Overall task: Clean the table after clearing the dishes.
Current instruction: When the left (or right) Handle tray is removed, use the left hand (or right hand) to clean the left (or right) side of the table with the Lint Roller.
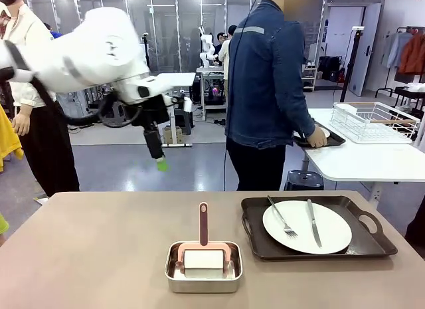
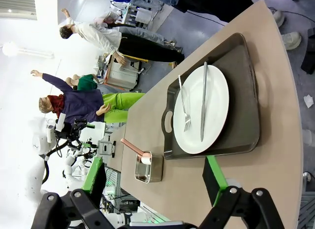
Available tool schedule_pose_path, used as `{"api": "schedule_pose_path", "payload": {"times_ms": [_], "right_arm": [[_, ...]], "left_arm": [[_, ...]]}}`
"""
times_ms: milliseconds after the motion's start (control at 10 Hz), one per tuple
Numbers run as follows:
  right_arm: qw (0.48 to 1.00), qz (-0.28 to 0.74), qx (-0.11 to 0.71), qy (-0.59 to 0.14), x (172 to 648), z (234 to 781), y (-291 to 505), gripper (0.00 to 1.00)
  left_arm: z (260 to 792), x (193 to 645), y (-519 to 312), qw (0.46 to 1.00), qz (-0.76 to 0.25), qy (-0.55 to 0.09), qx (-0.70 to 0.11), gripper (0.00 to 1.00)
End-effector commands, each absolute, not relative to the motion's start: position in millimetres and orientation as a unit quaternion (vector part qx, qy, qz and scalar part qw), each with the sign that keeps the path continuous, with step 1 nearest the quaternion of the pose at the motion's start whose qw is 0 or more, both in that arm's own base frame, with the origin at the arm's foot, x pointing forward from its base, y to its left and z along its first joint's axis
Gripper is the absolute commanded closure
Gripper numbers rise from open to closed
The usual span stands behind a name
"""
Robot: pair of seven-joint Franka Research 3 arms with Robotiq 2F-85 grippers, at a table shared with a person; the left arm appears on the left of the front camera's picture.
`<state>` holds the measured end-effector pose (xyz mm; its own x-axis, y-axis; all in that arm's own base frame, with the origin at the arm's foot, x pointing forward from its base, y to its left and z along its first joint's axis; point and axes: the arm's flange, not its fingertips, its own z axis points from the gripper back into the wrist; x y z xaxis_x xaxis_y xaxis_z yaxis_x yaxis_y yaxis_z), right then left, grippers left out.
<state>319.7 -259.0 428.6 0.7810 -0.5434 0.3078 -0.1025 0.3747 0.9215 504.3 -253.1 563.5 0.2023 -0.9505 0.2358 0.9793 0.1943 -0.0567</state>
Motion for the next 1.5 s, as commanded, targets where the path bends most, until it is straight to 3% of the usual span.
{"api": "schedule_pose_path", "payload": {"times_ms": [0, 500, 600, 700, 1200, 1400], "right_arm": [[0.771, -0.137, 0.543, -0.304, 319, 430, -259, 0.00], [0.771, -0.137, 0.543, -0.304, 319, 430, -259, 0.00], [0.771, -0.137, 0.543, -0.304, 319, 430, -259, 0.00], [0.771, -0.137, 0.543, -0.304, 319, 430, -259, 0.00], [0.771, -0.137, 0.543, -0.304, 319, 430, -259, 0.00], [0.771, -0.137, 0.543, -0.304, 319, 430, -259, 0.00]], "left_arm": [[567, 520, -287, 0.732, -0.677, -0.020, -0.070, 0.00], [520, 520, -362, 0.683, -0.725, 0.049, -0.076, 0.00], [522, 521, -364, 0.722, -0.686, 0.024, -0.086, 0.00], [515, 512, -361, 0.689, -0.719, 0.033, -0.083, 0.00], [512, 517, -366, 0.695, -0.713, 0.033, -0.086, 0.00], [481, 518, -368, 0.662, -0.739, 0.047, -0.112, 0.00]]}}
